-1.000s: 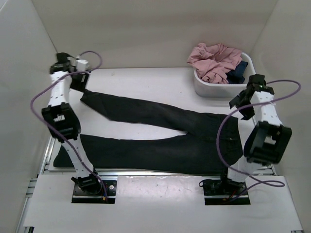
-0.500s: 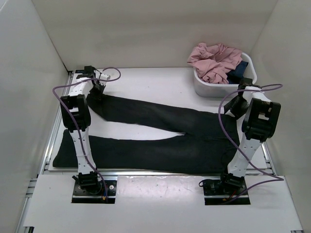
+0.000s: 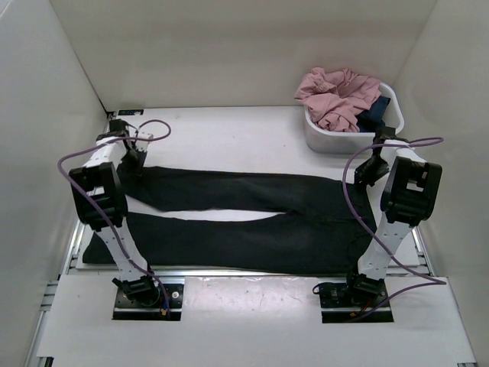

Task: Fold and stack the trousers
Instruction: Flatten the trousers out, then fold the trousers

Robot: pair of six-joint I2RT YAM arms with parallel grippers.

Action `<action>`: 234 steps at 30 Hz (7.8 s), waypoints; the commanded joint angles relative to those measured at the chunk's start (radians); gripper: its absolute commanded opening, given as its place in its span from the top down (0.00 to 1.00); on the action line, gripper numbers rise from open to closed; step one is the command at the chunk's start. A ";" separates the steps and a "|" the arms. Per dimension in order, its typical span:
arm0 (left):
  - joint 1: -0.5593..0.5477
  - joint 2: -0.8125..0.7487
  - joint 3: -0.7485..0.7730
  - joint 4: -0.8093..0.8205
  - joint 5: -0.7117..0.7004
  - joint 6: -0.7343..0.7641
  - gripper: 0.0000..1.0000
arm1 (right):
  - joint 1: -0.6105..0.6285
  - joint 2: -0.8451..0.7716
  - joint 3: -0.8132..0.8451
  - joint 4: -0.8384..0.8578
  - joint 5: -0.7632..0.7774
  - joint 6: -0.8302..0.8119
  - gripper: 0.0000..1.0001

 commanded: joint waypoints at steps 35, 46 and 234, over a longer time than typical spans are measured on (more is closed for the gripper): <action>0.193 0.241 0.413 -0.182 -0.001 -0.092 0.12 | 0.033 0.003 0.066 -0.106 0.014 -0.196 1.00; 0.193 0.330 0.415 -0.139 0.143 -0.093 0.16 | 0.033 0.032 0.066 -0.117 0.032 -0.205 1.00; 0.404 -0.196 -0.475 0.027 -0.141 0.375 0.86 | 0.133 -0.362 -0.594 -0.061 0.147 -0.043 0.79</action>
